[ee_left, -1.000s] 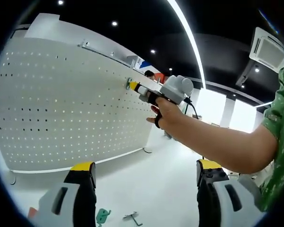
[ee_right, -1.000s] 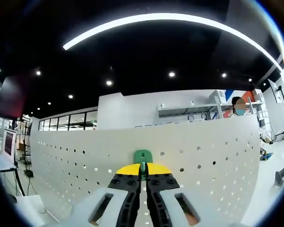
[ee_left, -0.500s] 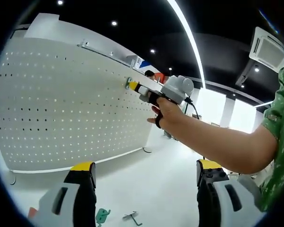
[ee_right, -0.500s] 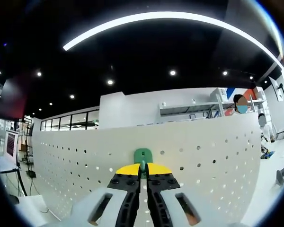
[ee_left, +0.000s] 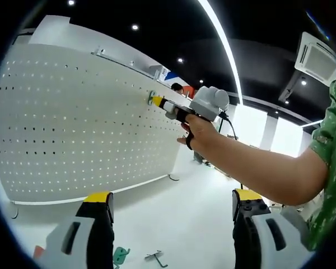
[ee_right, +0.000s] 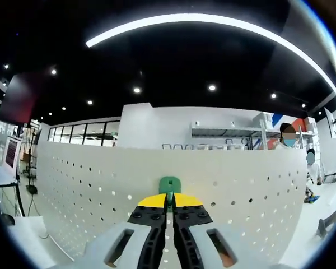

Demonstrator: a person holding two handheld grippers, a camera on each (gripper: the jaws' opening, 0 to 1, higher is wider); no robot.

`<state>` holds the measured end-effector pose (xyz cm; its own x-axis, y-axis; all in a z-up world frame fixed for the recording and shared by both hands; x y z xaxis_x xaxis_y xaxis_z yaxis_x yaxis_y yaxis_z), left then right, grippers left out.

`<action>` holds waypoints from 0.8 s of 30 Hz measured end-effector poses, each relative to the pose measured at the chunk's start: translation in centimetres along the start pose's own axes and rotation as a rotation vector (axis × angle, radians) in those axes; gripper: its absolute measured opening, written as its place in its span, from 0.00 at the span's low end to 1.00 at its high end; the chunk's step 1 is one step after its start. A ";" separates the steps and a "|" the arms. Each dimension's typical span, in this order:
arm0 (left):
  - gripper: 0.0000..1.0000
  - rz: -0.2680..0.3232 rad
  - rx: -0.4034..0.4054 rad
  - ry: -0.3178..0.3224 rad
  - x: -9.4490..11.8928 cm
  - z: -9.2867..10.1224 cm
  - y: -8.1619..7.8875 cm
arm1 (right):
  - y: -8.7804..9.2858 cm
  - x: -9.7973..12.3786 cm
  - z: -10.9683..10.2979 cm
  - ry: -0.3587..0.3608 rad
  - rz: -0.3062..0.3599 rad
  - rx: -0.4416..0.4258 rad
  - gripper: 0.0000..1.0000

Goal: Insert the hook assembly into the mounting plate slot until the hook locks in place.

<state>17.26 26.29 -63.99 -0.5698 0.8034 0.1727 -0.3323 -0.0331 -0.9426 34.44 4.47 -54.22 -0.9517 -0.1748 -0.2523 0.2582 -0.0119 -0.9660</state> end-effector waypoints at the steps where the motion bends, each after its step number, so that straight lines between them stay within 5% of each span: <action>1: 0.89 0.001 0.000 0.000 0.0 0.0 0.0 | 0.0 0.0 -0.1 0.001 -0.003 0.029 0.01; 4: 0.89 0.001 0.000 -0.001 0.0 0.0 -0.1 | -0.3 0.1 -0.3 0.006 -0.044 0.205 0.01; 9: 0.89 0.000 0.001 0.001 -0.1 -0.1 -0.1 | -0.3 0.0 -0.3 -0.003 -0.047 0.218 0.01; 13: 0.89 -0.001 0.001 0.003 -0.2 0.0 0.0 | -0.1 -0.1 0.0 -0.005 -0.032 0.055 0.01; 16: 0.89 0.000 0.003 0.003 -0.2 0.0 0.0 | -0.1 -0.1 0.0 -0.001 -0.038 0.096 0.01; 24: 0.89 0.000 0.002 0.007 -0.3 0.0 0.1 | 0.1 -0.3 0.0 -0.002 -0.036 0.048 0.02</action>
<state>17.40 26.06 -64.09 -0.5647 0.8074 0.1710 -0.3336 -0.0339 -0.9421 34.73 4.48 -54.27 -0.9602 -0.1755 -0.2174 0.2317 -0.0653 -0.9706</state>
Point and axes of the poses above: the point that each gripper's makers call its tool centre point, and the gripper's own axes: x roughly backward along the fingers, z roughly to its right, y roughly out of its underside, the point moved 7 cm from there along x, roughly backward along the fingers, and after that the axes turned 2 degrees about -y, right-handed, at the moved point
